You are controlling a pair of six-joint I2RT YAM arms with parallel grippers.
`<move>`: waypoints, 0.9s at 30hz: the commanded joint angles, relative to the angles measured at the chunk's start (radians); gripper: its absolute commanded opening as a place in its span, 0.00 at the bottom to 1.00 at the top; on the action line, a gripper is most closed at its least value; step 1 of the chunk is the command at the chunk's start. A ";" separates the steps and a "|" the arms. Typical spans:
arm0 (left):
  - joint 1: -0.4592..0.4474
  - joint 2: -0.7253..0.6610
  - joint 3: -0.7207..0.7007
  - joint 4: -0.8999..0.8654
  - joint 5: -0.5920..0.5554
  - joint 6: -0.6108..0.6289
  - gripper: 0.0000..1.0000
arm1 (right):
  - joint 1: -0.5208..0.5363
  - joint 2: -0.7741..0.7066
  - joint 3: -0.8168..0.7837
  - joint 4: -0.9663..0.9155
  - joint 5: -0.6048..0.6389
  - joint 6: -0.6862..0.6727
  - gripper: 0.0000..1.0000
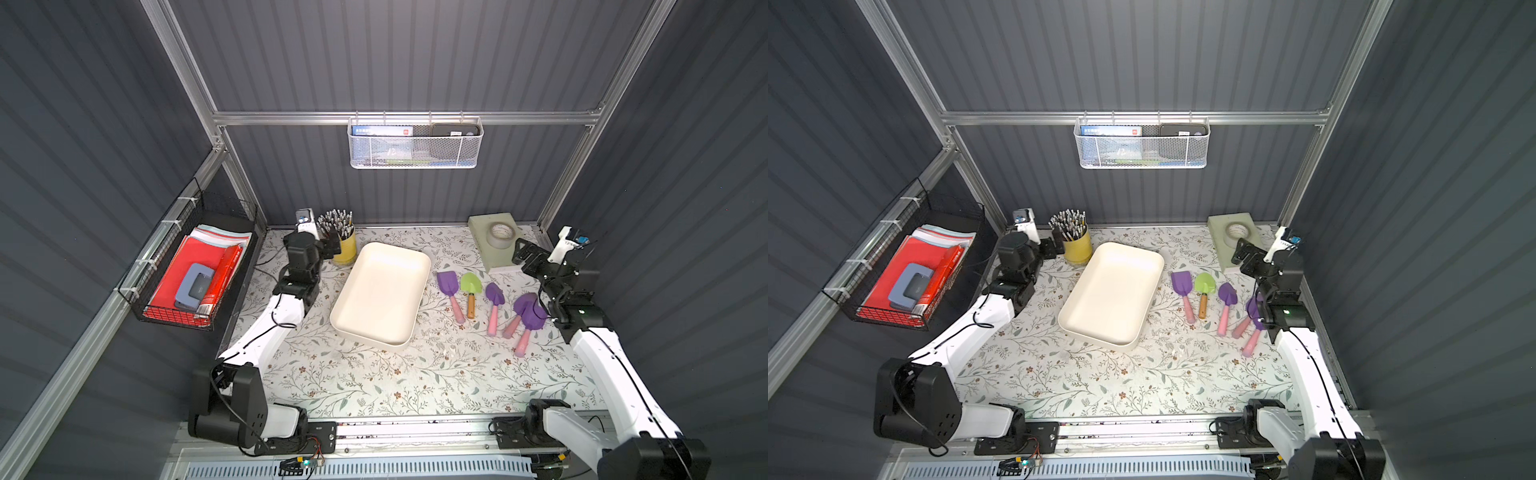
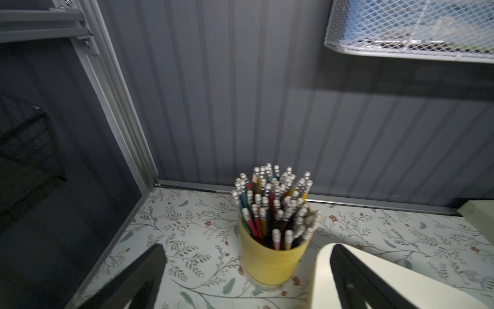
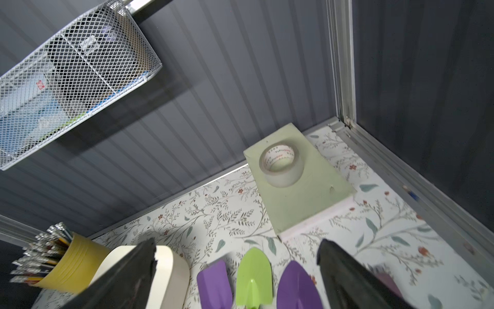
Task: Take the shovel out of the storage box
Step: Reset both arms
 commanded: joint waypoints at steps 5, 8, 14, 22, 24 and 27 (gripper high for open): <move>0.058 0.120 -0.168 0.320 0.263 0.083 0.99 | 0.020 -0.011 -0.312 0.403 0.119 -0.251 0.99; 0.059 0.118 -0.362 0.618 0.266 0.094 0.99 | 0.019 -0.011 -0.369 0.457 0.169 -0.240 0.99; 0.070 0.150 -0.511 0.862 0.198 0.079 0.99 | 0.014 0.070 -0.484 0.666 0.270 -0.250 0.99; 0.088 0.273 -0.648 1.224 0.155 0.073 0.99 | 0.008 0.288 -0.640 1.111 0.249 -0.243 0.99; 0.093 0.299 -0.650 1.249 0.146 0.064 0.99 | 0.003 0.357 -0.625 1.126 0.228 -0.241 0.99; 0.107 0.325 -0.641 1.250 0.156 0.051 0.99 | 0.007 0.525 -0.651 1.375 0.175 -0.284 0.99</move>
